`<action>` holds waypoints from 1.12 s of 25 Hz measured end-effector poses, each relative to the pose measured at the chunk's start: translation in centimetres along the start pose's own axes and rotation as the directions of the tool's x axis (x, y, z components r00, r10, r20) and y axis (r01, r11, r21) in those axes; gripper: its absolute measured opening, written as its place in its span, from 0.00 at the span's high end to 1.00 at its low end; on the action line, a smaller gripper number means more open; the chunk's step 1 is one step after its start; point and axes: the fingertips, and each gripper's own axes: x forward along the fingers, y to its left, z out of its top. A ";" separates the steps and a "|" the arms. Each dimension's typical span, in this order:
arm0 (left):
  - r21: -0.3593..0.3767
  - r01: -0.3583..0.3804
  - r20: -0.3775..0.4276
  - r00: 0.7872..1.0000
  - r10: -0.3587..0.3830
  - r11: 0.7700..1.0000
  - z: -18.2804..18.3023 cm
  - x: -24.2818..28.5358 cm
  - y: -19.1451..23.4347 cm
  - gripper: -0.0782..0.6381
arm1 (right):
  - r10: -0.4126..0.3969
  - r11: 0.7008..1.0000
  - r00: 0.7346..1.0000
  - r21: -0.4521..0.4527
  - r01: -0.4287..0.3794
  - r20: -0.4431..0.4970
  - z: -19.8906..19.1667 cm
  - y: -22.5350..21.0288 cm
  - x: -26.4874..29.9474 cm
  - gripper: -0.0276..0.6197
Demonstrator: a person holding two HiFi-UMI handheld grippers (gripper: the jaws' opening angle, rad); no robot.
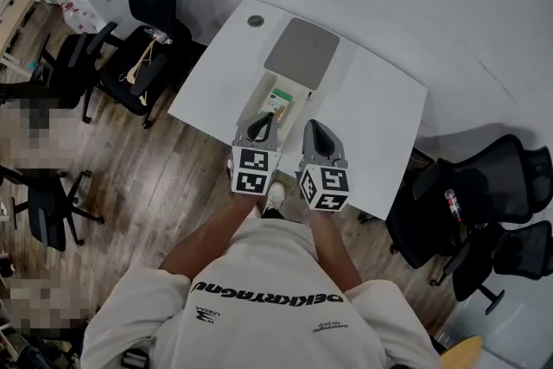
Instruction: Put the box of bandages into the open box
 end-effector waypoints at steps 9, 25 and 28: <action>0.013 0.013 0.071 0.997 -0.014 1.000 1.6 -2.0 -0.8 0.90 | -0.002 1.000 1.000 -0.013 0.002 0.013 0.3 0.5 -0.8 0.96; 0.005 0.025 0.127 0.992 -0.025 1.000 2.4 -4.2 -1.0 0.90 | -0.001 0.999 1.000 -0.041 0.002 0.025 1.0 1.5 -1.2 0.96; 0.004 0.020 0.137 0.990 -0.020 1.000 2.7 -4.4 -0.7 0.90 | -0.001 0.998 1.000 -0.057 0.003 0.028 1.2 1.7 -1.0 0.96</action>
